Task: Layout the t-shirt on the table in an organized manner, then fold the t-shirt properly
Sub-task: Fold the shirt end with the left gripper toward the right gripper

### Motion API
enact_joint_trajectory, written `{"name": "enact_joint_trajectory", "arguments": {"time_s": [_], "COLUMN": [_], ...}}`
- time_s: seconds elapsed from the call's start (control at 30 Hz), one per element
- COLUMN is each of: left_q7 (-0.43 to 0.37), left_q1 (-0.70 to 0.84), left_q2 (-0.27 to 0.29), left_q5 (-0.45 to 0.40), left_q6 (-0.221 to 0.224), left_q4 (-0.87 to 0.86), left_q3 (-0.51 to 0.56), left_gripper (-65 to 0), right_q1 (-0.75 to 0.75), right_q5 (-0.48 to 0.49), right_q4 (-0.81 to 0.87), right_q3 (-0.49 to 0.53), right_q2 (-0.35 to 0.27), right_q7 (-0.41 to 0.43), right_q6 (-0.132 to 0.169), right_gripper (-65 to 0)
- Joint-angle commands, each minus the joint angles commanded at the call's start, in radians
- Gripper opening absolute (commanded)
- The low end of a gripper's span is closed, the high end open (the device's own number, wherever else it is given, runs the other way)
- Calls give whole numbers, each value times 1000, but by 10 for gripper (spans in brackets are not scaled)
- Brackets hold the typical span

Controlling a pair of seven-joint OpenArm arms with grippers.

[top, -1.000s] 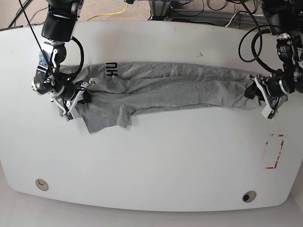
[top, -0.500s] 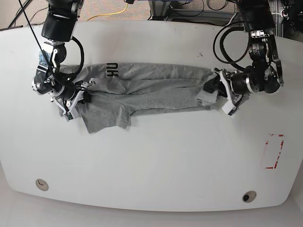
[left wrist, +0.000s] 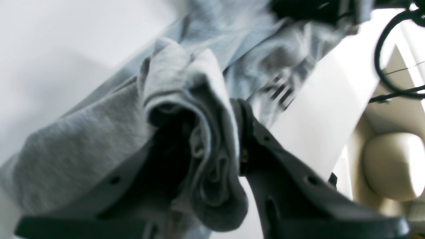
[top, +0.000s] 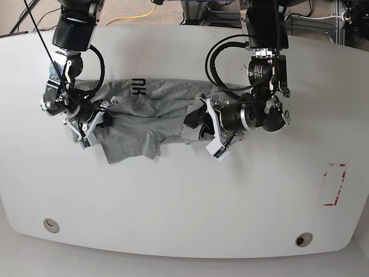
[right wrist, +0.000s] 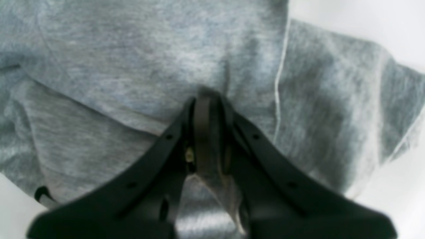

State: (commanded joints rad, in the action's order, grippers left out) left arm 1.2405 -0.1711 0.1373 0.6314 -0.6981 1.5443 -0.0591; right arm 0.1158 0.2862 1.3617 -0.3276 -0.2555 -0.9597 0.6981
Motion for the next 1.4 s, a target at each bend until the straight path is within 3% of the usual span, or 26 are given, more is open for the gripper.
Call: {"name": "enact_joint_trajectory", "arguments": {"time_s": [0.43, 0.57, 0.7, 0.77, 0.93, 1.1, 1.3, 1.4], "left_q7": [-17, -17, -11, 29, 83, 92, 92, 34], "left_q1": [-12, -12, -11, -12, -28, -43, -44, -40], "left_q2": [0, -3, -5, -5, -8, -91, -196, -264], "left_q5": [-2, -2, 0, 3, 78, 198, 204, 201], "left_q6": [0, 0, 0, 0, 0, 0, 0, 0], "left_q4": [-35, -35, -35, -34, -26, 49, 71, 72], "left_q3": [3, 3, 5, 5, 37, 38, -55, -75], "left_gripper": [-551, -486, -336, -268, -265, -265, -265, -265], "right_q1": [0, 3, 3, 3, 3, 3, 3, 3], "right_q5": [0, 0, 0, 0, 0, 0, 0, 0], "right_q4": [0, 0, 0, 0, 0, 0, 0, 0], "right_q3": [-2, -2, 0, 0, 0, 0, 0, 0], "right_q2": [-2, 2, 2, 3, 5, 5, -2, -2], "right_q7": [0, 0, 0, 0, 0, -2, -2, -2], "right_q6": [0, 0, 0, 0, 0, 0, 0, 0], "right_gripper": [-598, -598, -598, -598, -598, -598, -598, -598]}}
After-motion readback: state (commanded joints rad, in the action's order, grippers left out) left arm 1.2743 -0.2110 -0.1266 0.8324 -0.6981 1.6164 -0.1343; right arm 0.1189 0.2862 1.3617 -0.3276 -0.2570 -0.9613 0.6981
